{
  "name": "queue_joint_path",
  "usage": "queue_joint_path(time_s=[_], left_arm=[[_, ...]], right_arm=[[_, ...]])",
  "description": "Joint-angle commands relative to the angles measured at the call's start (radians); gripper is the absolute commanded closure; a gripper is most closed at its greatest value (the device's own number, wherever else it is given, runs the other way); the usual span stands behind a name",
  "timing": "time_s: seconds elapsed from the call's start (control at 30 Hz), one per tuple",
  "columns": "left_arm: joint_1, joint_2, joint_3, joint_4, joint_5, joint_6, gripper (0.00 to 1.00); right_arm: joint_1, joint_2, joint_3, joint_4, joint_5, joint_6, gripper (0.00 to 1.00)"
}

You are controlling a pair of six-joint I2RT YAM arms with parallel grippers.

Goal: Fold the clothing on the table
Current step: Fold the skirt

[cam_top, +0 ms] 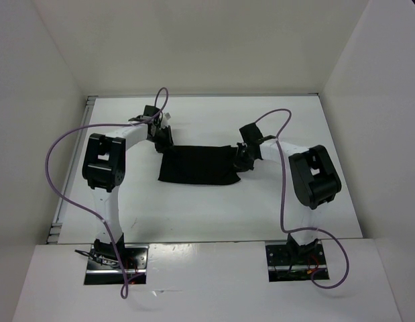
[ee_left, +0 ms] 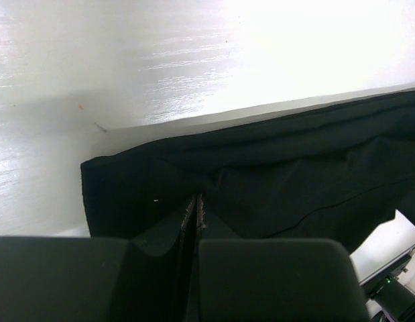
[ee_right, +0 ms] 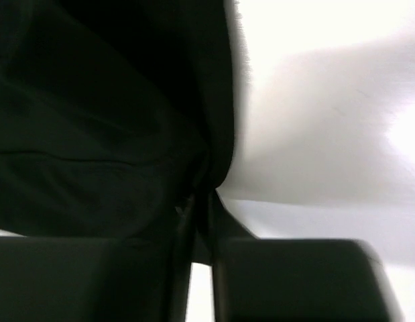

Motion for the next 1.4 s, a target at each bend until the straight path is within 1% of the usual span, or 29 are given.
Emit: queue_joint_path(time_s=[0.0, 0.07, 0.13, 0.17, 0.27, 0.3, 0.33, 0.37, 0.47, 0.53, 0.57, 0.6, 0.67, 0.73, 0.77, 0.8, 0.83, 0.9, 0.97, 1.0, 1.1, 1.2, 1.33, 1.37], left_arm=[[0.009, 0.0, -0.036, -0.053, -0.067, 0.036, 0.94], [0.009, 0.0, -0.036, -0.053, -0.056, 0.036, 0.94], [0.009, -0.009, -0.036, -0.053, -0.056, 0.036, 0.94], [0.009, -0.02, -0.036, -0.062, -0.045, 0.036, 0.94], [0.009, -0.055, -0.045, -0.062, -0.022, 0.036, 0.94], [0.009, -0.066, -0.045, -0.062, -0.007, 0.036, 0.94], [0.009, -0.078, -0.045, -0.062, -0.007, 0.036, 0.94], [-0.001, -0.104, -0.045, -0.062, 0.007, 0.036, 0.91], [-0.028, -0.155, -0.045, -0.062, 0.036, 0.026, 0.89], [-0.038, -0.176, -0.034, -0.062, 0.087, 0.003, 0.83], [-0.038, -0.187, -0.034, -0.048, 0.108, 0.003, 0.81], [-0.038, -0.202, -0.023, -0.039, 0.143, -0.006, 0.76], [-0.048, -0.212, 0.0, -0.03, 0.176, -0.017, 0.73], [-0.059, -0.198, 0.024, -0.018, 0.243, -0.008, 0.7], [-0.059, -0.187, 0.036, -0.017, 0.265, -0.008, 0.7], [-0.082, -0.175, 0.05, -0.017, 0.274, 0.001, 0.7], [-0.091, -0.14, 0.064, -0.027, 0.285, 0.015, 0.7], [-0.111, -0.068, 0.138, -0.06, 0.298, 0.03, 0.82], [-0.139, -0.023, 0.191, -0.083, 0.288, 0.03, 0.9], [-0.139, 0.015, 0.243, -0.097, 0.279, 0.03, 0.94], [-0.16, 0.085, 0.341, -0.135, 0.24, 0.03, 0.98], [-0.173, 0.126, 0.394, -0.171, 0.24, 0.03, 0.99], [-0.221, 0.074, 0.348, -0.191, 0.231, 0.055, 0.99], [-0.238, 0.036, 0.301, -0.2, 0.222, 0.068, 0.99]], right_arm=[[-0.02, 0.067, -0.024, 0.099, -0.122, -0.025, 0.92], [-0.032, 0.088, -0.047, 0.119, -0.196, -0.025, 1.0], [-0.046, 0.089, -0.047, 0.119, -0.196, -0.025, 1.0], [-0.055, 0.061, -0.047, 0.119, -0.196, -0.025, 1.0], [-0.064, 0.015, -0.032, 0.044, -0.12, -0.025, 1.0], [-0.065, -0.006, -0.019, 0.016, -0.068, -0.025, 1.0], [-0.065, -0.007, 0.004, -0.042, -0.043, -0.025, 1.0], [-0.074, -0.019, 0.016, -0.07, -0.02, -0.025, 1.0], [-0.074, -0.039, 0.048, -0.165, 0.081, -0.025, 1.0], [-0.074, -0.063, 0.062, -0.189, 0.127, -0.025, 1.0], [-0.074, -0.072, 0.074, -0.205, 0.128, -0.025, 1.0], [-0.074, -0.091, 0.085, -0.205, 0.128, -0.025, 1.0], [-0.074, -0.106, 0.099, -0.231, 0.128, -0.025, 1.0], [-0.074, -0.125, 0.114, -0.242, 0.128, -0.025, 1.0], [-0.074, -0.137, 0.128, -0.242, 0.128, -0.025, 1.0], [-0.074, -0.137, 0.142, -0.252, 0.128, -0.025, 1.0], [-0.074, -0.137, 0.142, -0.252, 0.128, -0.034, 1.0], [-0.074, -0.137, 0.166, -0.261, 0.128, -0.034, 1.0], [-0.074, -0.146, 0.166, -0.262, 0.128, -0.034, 1.0], [-0.074, -0.146, 0.175, -0.262, 0.128, -0.034, 1.0], [-0.074, -0.146, 0.176, -0.262, 0.118, -0.034, 1.0], [-0.074, -0.146, 0.176, -0.252, 0.109, -0.034, 1.0], [-0.074, -0.146, 0.185, -0.252, 0.109, -0.034, 1.0], [-0.074, -0.146, 0.185, -0.252, 0.109, -0.034, 1.0]])
